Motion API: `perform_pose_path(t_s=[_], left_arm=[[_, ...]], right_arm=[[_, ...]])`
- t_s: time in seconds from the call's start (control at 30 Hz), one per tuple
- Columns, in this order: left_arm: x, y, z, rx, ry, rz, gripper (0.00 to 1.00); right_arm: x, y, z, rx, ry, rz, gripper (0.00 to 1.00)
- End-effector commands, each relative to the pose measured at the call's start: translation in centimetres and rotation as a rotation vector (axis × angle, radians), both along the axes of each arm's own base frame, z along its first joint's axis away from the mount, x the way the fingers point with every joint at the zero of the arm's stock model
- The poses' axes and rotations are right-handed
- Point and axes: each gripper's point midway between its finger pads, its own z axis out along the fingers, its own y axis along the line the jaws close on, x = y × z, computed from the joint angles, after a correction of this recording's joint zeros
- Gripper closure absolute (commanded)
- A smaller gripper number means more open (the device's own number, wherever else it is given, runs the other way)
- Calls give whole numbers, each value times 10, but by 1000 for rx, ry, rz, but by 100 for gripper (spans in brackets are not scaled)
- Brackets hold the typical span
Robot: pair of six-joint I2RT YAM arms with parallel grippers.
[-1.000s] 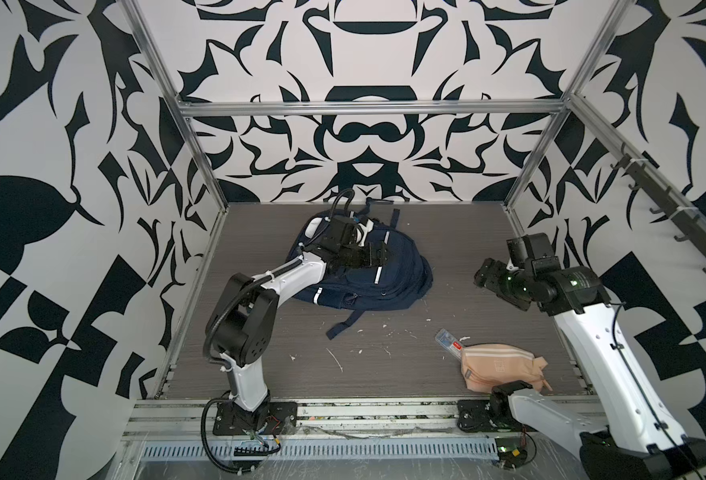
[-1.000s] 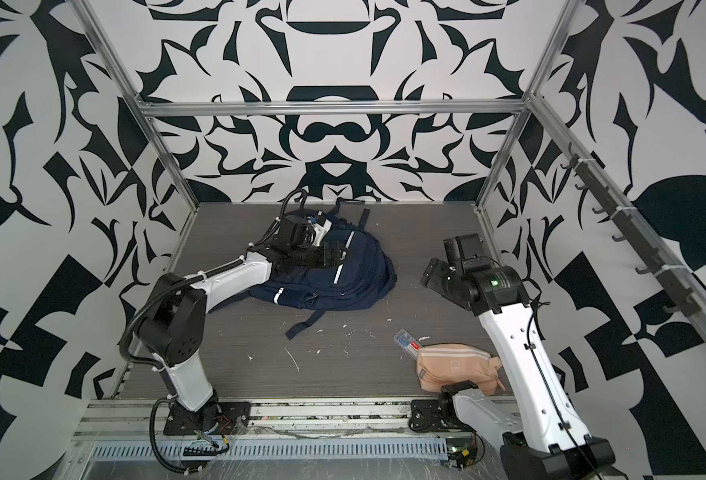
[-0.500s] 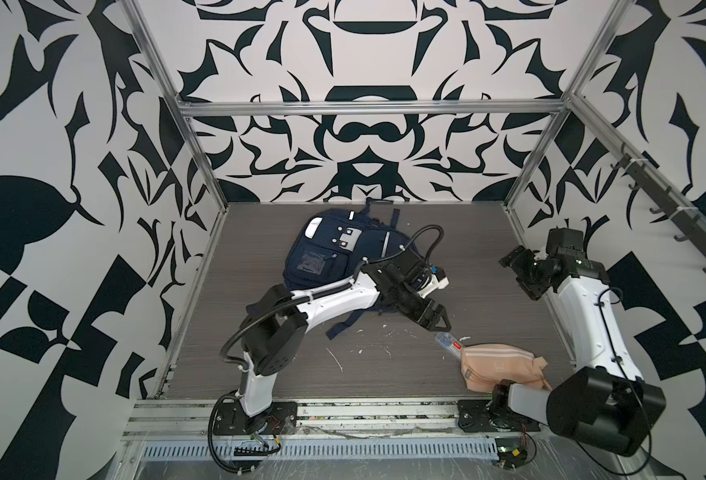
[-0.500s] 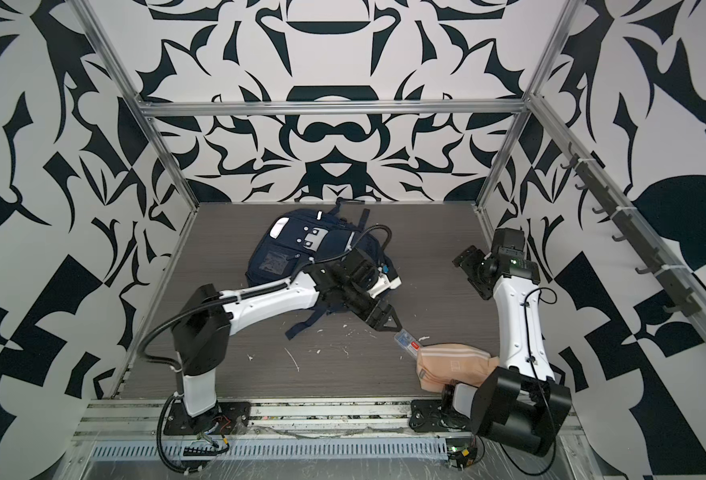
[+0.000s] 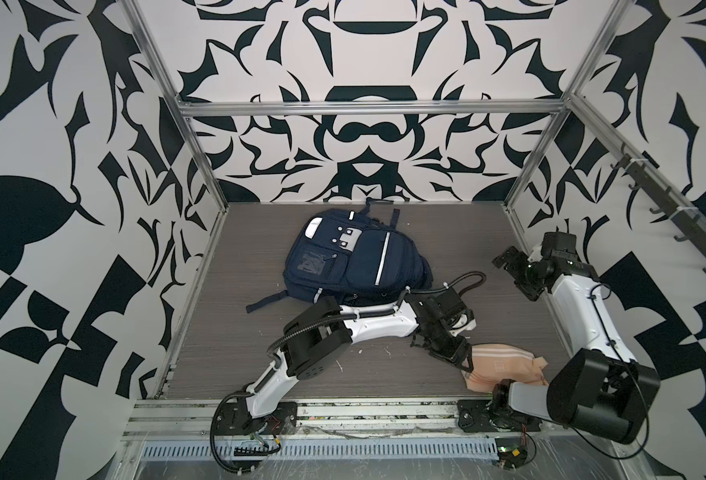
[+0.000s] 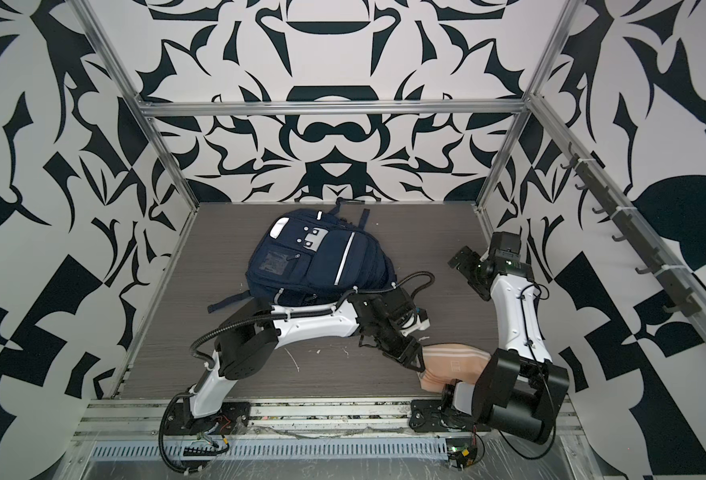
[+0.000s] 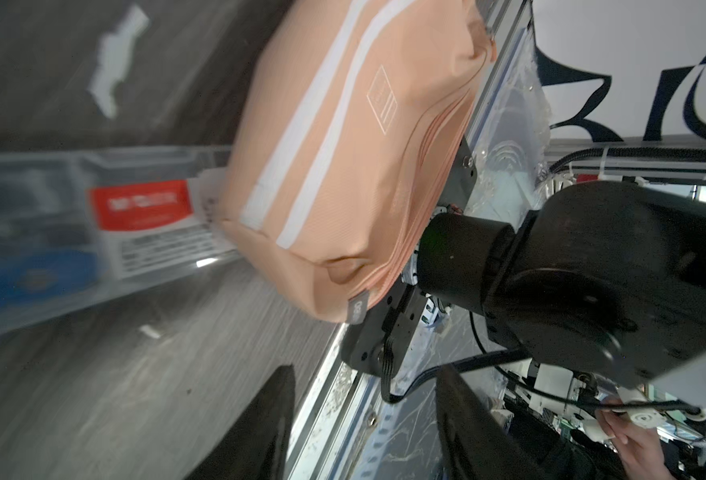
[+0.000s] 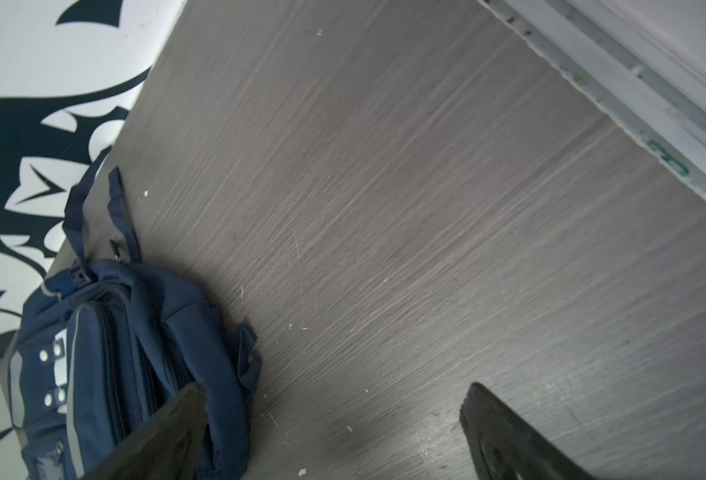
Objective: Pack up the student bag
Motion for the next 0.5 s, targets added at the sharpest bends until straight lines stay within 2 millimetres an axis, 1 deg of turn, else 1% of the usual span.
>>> perform_pose_path(t_s=[0.0,0.17,0.33,0.4,0.47], left_arm=[[11,-7,-8,22,17,58,45],[15,-14,-19,36,17,69,50],[18,-22,-27,34,23,81,50],[18,-23,-27,28,24,77,53],[17,-24,-26,12,30,70,60]], right_arm=[[1,0,29,-76,-66,38,1],[-9,3,30,-70,-65,31,1],[-17,3,28,-80,-54,25,1],[-19,3,28,-83,-54,25,1],[-18,3,30,-85,-59,24,1]])
